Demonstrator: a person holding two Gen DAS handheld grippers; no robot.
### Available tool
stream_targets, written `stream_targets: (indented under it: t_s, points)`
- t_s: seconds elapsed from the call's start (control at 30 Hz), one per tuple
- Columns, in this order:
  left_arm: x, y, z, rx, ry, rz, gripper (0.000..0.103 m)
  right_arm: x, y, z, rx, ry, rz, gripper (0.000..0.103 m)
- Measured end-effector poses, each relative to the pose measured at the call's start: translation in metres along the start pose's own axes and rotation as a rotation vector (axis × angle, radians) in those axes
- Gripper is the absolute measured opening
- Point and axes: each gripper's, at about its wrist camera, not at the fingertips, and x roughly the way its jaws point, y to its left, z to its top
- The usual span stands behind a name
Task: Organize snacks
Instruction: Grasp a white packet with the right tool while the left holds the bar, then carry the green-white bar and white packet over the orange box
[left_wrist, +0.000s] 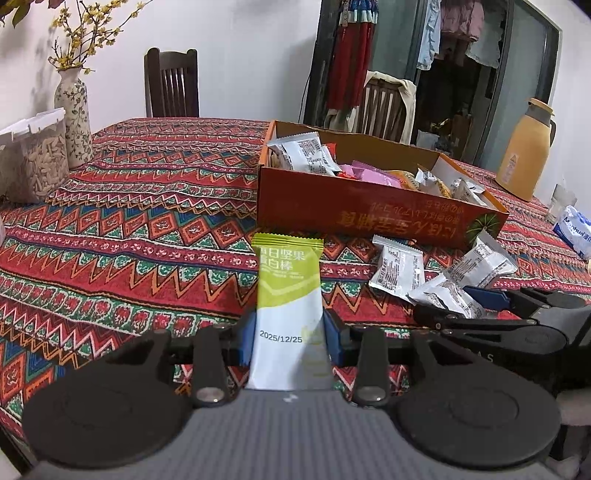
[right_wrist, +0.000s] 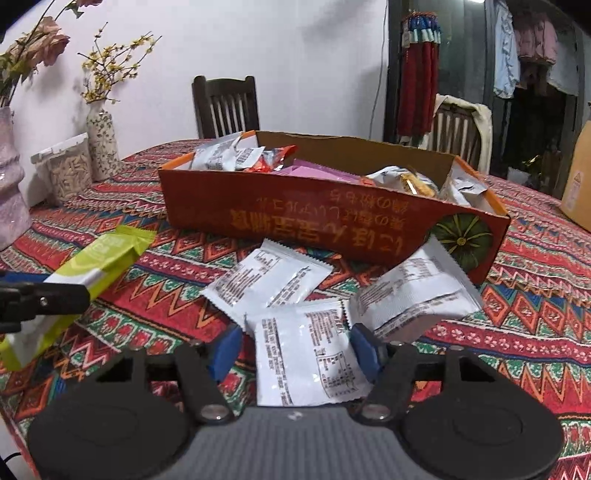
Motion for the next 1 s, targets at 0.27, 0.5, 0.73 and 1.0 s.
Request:
stream_targets:
  t_s: [0.27, 0.5, 0.73, 1.0]
  points:
    - [-0.002, -0.002, -0.001, 0.004, -0.002, -0.009, 0.038, -0.01, 0.008, -0.007, -0.005, -0.021, -0.011, 0.047]
    - [-0.003, -0.003, 0.0, 0.006, -0.007, -0.011, 0.038, -0.026, 0.01, -0.014, 0.012, -0.086, -0.025, 0.04]
    - [-0.01, -0.008, 0.008, 0.017, -0.038, -0.02, 0.038, -0.044, 0.004, -0.009, 0.028, -0.152, -0.038, 0.04]
    - [-0.021, -0.025, 0.033, 0.053, -0.114, -0.037, 0.038, -0.061, -0.007, 0.009, 0.041, -0.241, -0.065, 0.04]
